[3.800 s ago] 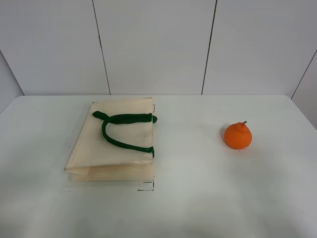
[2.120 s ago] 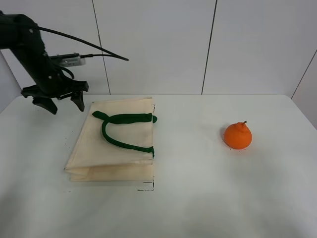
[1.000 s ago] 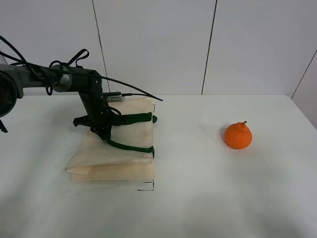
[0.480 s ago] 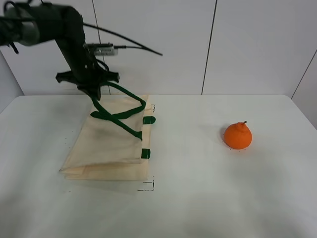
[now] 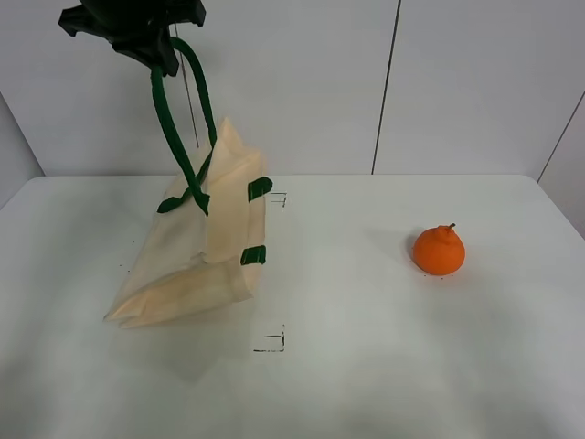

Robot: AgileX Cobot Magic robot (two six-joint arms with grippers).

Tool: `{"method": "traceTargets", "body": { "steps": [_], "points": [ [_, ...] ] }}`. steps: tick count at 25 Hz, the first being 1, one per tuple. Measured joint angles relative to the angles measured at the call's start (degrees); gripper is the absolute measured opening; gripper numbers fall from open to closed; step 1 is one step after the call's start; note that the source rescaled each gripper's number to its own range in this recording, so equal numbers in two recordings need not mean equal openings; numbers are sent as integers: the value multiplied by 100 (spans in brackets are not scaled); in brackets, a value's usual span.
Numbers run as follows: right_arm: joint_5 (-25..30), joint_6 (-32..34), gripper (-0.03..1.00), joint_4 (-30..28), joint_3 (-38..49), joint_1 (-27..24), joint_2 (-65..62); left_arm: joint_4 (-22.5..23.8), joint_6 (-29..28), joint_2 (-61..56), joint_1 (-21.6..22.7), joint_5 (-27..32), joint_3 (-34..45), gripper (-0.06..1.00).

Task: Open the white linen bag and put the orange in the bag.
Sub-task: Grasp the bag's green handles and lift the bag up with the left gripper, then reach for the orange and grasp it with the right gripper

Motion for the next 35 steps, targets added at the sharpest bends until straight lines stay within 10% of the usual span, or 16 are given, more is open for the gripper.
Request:
{"method": "traceTargets", "body": {
  "steps": [9, 19, 35],
  "points": [
    [-686, -221, 100, 43, -1394, 0, 4405, 19, 6, -275, -68, 0, -4, 0],
    [-291, -305, 100, 43, -4735, 0, 9264, 13, 18, -275, -86, 0, -4, 0],
    [184, -458, 100, 276, -6336, 155, 11552, 19, 28, -275, -86, 0, -4, 0]
  ]
}}
